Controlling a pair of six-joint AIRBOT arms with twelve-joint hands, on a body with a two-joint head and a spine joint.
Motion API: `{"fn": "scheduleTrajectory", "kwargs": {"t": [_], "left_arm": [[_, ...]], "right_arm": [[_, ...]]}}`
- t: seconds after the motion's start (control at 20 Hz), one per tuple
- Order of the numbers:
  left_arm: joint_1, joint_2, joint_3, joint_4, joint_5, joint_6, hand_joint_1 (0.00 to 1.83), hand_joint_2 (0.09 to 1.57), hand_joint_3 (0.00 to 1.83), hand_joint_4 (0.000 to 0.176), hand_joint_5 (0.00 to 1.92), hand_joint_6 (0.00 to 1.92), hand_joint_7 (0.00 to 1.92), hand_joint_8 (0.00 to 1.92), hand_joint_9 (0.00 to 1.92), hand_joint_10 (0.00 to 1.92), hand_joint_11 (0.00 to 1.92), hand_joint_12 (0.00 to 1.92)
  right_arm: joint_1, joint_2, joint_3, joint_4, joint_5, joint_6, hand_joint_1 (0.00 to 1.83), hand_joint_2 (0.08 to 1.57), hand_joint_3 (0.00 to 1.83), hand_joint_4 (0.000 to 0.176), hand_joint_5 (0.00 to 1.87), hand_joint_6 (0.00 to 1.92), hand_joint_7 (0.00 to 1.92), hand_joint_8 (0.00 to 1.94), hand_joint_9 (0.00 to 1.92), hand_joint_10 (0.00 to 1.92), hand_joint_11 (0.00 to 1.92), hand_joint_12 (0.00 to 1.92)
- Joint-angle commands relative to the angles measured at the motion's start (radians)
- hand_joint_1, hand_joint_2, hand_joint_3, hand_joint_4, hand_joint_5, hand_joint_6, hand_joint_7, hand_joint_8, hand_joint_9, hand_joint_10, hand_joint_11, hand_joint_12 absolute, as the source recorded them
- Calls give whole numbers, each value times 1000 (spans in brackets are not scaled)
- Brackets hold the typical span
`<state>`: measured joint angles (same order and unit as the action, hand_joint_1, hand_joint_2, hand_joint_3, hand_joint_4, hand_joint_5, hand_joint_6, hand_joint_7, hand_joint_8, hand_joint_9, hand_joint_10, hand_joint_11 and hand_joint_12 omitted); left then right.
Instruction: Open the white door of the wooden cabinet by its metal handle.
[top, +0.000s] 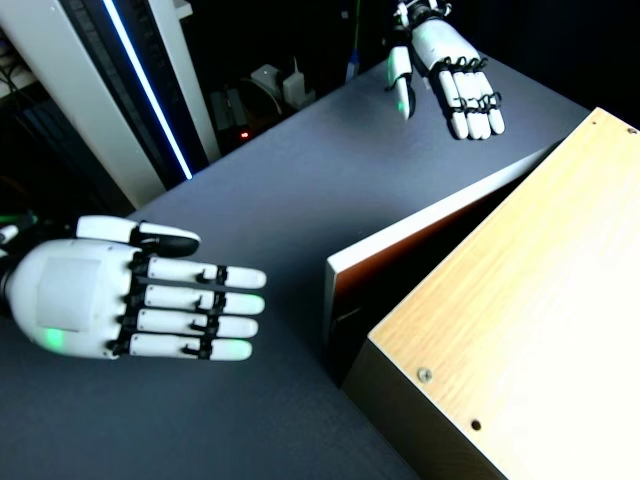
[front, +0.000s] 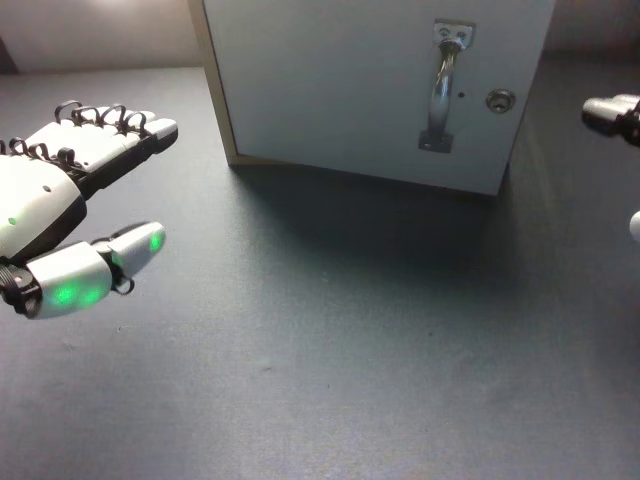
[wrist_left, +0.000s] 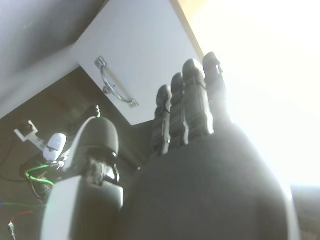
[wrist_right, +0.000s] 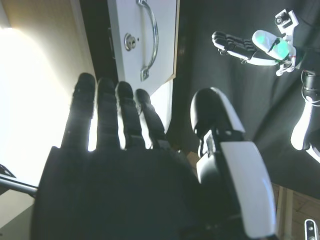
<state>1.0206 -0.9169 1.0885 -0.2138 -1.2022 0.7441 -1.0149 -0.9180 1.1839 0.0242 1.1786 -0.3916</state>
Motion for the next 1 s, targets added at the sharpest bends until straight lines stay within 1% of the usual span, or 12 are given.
{"fn": "scheduleTrajectory", "kwargs": {"t": [0.0, 0.1, 0.2, 0.25, 0.3, 0.4, 0.5, 0.55, 0.65, 0.7, 0.85, 0.95], "left_arm": [[-11, 1, 5, 0, -121, -2, 106, 1490, 8, 0, 120, 2, 93, 3, 80, 4, 33, 183], [-14, 1, 5, 2, -121, -2, 132, 1496, 3, 0, 115, 1, 81, 0, 66, 0, 23, 168], [-16, 0, 5, 2, -122, -3, 168, 1495, 0, 0, 134, 5, 102, 5, 83, 4, 36, 165], [-18, 0, 5, 6, -119, -3, 121, 1498, 3, 0, 135, 3, 103, 3, 82, 2, 32, 162], [-21, 0, 5, 11, -114, -3, 23, 1464, 0, 0, 138, 3, 104, 3, 80, 1, 33, 161], [-24, 0, 5, 15, -116, -1, 0, 1417, 0, 0, 125, 0, 83, 0, 52, 0, 6, 144], [-24, 0, 4, 15, -120, -1, 0, 1442, 0, 0, 77, 1, 26, 2, 4, 0, 0, 39], [-24, 0, 3, 15, -121, -1, 0, 1484, 10, 0, 64, 0, 10, 1, 0, 0, 0, 11], [-24, 0, 2, 15, -120, -1, 0, 1491, 11, 0, 45, 0, 2, 0, 0, 0, 0, 0], [-24, -1, 3, 13, -120, -1, 0, 1508, 18, 0, 38, 0, 8, 3, 0, 0, 0, 0], [-24, -1, 4, 11, -119, -1, 0, 1536, 28, 0, 43, 2, 7, 2, 0, 0, 0, 0], [-24, -1, 4, 11, -119, -1, 0, 1544, 29, 0, 53, 6, 7, 2, 0, 0, 0, 0]], "right_arm": [[3, 1, 7, 28, 119, 4, 308, 1415, 12, 0, 191, 3, 182, 2, 102, 2, 104, 85], [12, -12, 27, 35, 113, 4, 300, 1428, 10, 0, 163, 0, 146, 0, 58, 0, 58, 56], [42, -24, 49, 36, 88, 4, 240, 1444, 9, 0, 116, 0, 103, 0, 13, 0, 14, 30], [56, -27, 58, 36, 75, 0, 200, 1448, 7, 0, 87, 0, 76, 0, 2, 0, 2, 5], [66, -28, 65, 36, 63, -6, 163, 1453, 6, 0, 63, 0, 54, 0, 0, 0, 0, 0], [88, -32, 81, 35, 28, -19, 135, 1459, 5, 0, 34, 0, 14, 0, 0, 0, 0, 0], [115, -44, 101, 31, -6, -22, 27, 1449, 2, 0, 1, 0, 0, 0, 0, 0, 0, 0], [127, -52, 112, 31, -19, -22, 18, 1451, 3, 0, 0, 0, 0, 0, 0, 0, 0, 0], [153, -68, 136, 27, -53, -22, 5, 1447, 0, 0, 0, 0, 0, 0, 0, 0, 0, 0], [179, -82, 156, 12, -89, -22, 0, 1442, 0, 0, 0, 0, 0, 0, 0, 0, 0, 0], [202, -92, 168, -3, -111, -22, 0, 1432, 0, 0, 0, 0, 0, 0, 0, 0, 0, 0], [209, -100, 176, -8, -119, -22, 0, 1385, 0, 0, 0, 0, 0, 0, 0, 0, 0, 0]]}}
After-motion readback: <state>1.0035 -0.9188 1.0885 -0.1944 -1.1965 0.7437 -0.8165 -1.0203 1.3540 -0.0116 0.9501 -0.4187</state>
